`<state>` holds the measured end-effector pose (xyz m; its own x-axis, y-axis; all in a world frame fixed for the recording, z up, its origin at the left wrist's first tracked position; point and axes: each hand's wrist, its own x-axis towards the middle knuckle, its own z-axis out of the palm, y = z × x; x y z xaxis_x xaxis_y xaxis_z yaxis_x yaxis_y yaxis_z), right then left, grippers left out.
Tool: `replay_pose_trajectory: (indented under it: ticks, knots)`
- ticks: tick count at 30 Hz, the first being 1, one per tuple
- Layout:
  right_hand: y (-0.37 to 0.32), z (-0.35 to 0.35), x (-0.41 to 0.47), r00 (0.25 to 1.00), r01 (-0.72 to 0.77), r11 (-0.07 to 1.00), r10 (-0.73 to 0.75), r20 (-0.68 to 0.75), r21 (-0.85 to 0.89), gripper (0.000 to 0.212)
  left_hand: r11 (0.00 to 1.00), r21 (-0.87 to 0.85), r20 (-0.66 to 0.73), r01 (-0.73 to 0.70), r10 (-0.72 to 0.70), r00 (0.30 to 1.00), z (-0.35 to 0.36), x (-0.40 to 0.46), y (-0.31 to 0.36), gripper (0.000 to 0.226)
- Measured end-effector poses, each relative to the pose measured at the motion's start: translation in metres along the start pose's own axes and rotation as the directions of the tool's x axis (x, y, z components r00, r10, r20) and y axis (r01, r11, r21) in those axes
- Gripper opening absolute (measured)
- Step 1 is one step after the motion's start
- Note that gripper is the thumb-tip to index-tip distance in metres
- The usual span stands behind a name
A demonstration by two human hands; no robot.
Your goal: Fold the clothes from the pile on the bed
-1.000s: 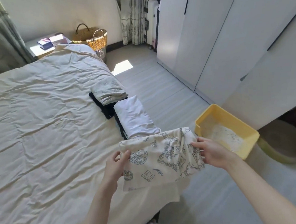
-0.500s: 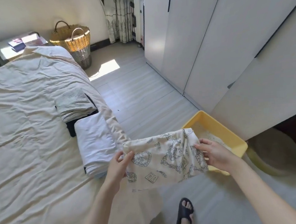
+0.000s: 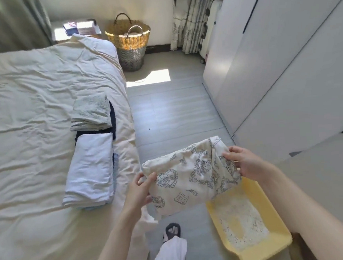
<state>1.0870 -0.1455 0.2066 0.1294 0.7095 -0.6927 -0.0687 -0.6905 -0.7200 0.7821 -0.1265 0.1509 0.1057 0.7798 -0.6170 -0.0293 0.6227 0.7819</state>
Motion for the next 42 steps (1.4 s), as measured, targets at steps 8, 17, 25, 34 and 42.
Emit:
replay_pose_trajectory:
  ticks: [8,17,25,34,42]
  knots:
    - [-0.131,0.057,0.151,0.978,0.039,0.965,0.017,0.21,-0.259,0.013,0.983,-0.181,-0.213,-0.033,-0.007,0.977,-0.017,0.094,0.052,0.026]
    - [-0.256,0.185,0.292,0.897,0.211,0.844,0.034,0.441,-0.494,0.01,0.903,-0.39,-0.549,-0.178,-0.073,0.833,-0.061,0.175,0.102,0.018]
    - [-0.327,0.326,0.401,0.783,0.406,0.653,0.113,0.612,-0.64,0.013,0.783,-0.54,-0.707,-0.309,-0.223,0.671,-0.1,0.257,0.134,0.015]
    - [-0.341,0.443,0.498,0.694,0.564,0.497,0.149,0.705,-0.66,0.006,0.672,-0.621,-0.757,-0.403,-0.381,0.531,-0.147,0.348,0.141,0.022]
    - [-0.297,0.474,0.571,0.773,0.531,0.446,0.094,0.628,-0.721,0.009,0.986,-0.155,-0.965,0.058,-0.164,0.206,-0.153,0.378,0.128,0.047]
